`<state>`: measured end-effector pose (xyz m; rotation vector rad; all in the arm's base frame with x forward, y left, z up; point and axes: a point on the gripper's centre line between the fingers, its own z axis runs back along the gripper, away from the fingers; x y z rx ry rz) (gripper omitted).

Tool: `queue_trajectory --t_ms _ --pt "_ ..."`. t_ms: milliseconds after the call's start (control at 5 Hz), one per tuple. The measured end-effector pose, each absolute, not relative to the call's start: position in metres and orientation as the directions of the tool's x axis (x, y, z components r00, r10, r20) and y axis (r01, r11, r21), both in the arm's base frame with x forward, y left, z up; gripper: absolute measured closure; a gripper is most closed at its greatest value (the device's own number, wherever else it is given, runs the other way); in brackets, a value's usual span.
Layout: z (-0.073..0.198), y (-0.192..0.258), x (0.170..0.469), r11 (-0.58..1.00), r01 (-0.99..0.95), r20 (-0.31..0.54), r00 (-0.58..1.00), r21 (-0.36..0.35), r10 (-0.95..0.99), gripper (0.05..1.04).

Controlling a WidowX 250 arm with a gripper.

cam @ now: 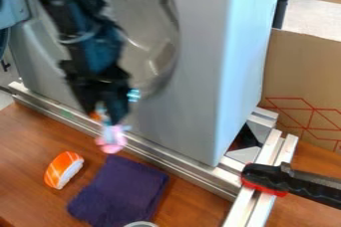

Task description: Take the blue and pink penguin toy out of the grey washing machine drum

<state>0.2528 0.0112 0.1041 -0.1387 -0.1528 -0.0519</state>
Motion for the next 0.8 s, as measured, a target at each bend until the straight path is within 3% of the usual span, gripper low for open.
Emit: queue_trajectory --t_ms 400,800 --pt "0.078 -0.051 0.264 0.985 0.074 0.059 0.996 -0.156 -0.065 0.414" --pt "0.061 -0.058 0.25 0.99 0.069 0.047 0.997 -0.126 -0.064 0.414"
